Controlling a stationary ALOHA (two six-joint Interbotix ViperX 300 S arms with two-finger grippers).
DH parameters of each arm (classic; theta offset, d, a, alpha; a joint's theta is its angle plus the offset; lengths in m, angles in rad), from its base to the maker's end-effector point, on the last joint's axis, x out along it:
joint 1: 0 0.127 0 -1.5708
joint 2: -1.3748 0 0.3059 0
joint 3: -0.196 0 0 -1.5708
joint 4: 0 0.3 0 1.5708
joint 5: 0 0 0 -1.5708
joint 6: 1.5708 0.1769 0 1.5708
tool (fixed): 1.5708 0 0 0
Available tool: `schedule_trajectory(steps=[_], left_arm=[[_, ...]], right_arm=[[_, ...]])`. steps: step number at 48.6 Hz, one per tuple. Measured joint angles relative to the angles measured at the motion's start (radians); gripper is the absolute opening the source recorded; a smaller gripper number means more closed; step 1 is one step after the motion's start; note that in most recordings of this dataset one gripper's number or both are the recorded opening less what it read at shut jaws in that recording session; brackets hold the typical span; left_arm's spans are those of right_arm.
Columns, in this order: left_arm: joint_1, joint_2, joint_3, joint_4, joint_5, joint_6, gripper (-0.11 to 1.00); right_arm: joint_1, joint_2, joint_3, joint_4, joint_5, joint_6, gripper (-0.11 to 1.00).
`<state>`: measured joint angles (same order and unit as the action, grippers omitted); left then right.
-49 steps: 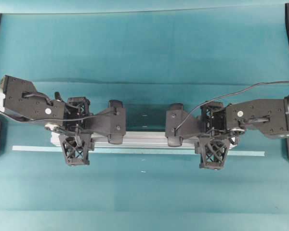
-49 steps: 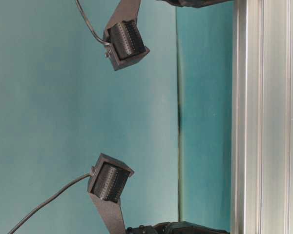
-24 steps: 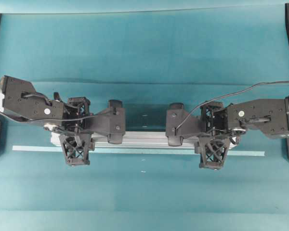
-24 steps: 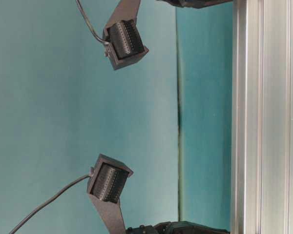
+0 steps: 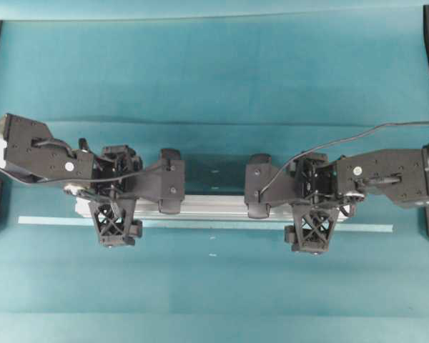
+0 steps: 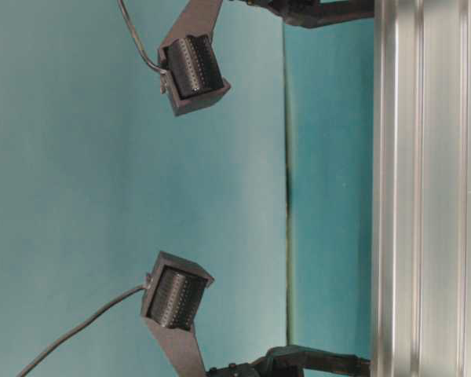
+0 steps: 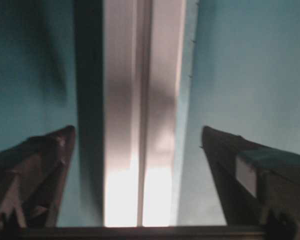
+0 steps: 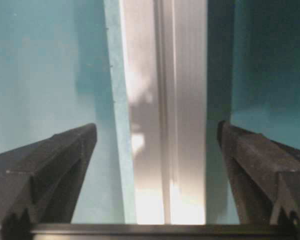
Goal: Lift the metal rail with both hands.
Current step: 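Hold the rail steady in both grippers above the table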
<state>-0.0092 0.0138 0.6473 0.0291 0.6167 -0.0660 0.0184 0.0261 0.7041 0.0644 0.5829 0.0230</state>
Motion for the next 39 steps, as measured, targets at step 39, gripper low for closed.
schedule_trajectory(steps=[39], left_arm=[[0.005, -0.36, 0.121, 0.0, -0.037, 0.011, 0.95]], right_arm=[[-0.121, -0.314, 0.052, -0.002, -0.057, 0.002, 0.97]])
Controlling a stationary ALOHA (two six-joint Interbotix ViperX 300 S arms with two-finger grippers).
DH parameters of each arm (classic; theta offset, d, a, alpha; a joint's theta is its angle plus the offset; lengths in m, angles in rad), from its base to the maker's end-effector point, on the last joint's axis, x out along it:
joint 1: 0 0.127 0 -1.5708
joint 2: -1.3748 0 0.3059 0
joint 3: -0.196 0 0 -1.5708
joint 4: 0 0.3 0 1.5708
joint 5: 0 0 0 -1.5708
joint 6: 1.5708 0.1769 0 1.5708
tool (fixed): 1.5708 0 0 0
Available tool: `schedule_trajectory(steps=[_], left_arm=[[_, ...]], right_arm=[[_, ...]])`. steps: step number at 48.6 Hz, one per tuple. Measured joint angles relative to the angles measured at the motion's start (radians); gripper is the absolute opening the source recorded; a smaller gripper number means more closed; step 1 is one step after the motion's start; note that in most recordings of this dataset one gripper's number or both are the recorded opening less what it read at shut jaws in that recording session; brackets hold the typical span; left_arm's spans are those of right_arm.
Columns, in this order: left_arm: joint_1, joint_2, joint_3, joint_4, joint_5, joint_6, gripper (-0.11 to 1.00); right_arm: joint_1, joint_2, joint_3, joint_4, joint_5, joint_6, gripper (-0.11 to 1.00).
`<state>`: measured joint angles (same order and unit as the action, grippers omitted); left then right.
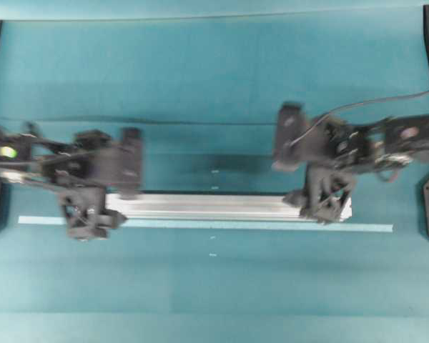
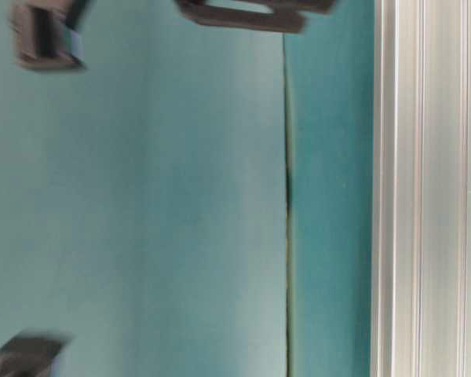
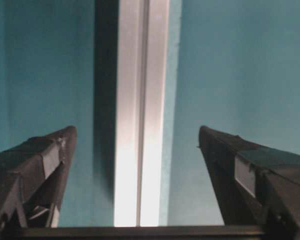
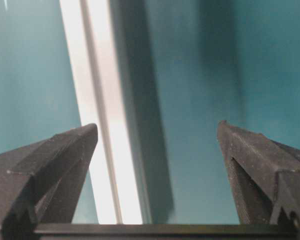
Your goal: Lift the metal rail with both hands.
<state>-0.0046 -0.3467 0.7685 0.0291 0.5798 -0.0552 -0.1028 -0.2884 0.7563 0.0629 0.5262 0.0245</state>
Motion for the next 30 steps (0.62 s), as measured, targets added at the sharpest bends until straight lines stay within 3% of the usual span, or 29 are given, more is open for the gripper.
schedule_trajectory(steps=[30], left_arm=[[0.0, -0.485, 0.175, 0.0, -0.175, 0.002, 0.95]], right_arm=[[0.003, -0.334, 0.149, -0.002, -0.232, 0.0, 0.97]])
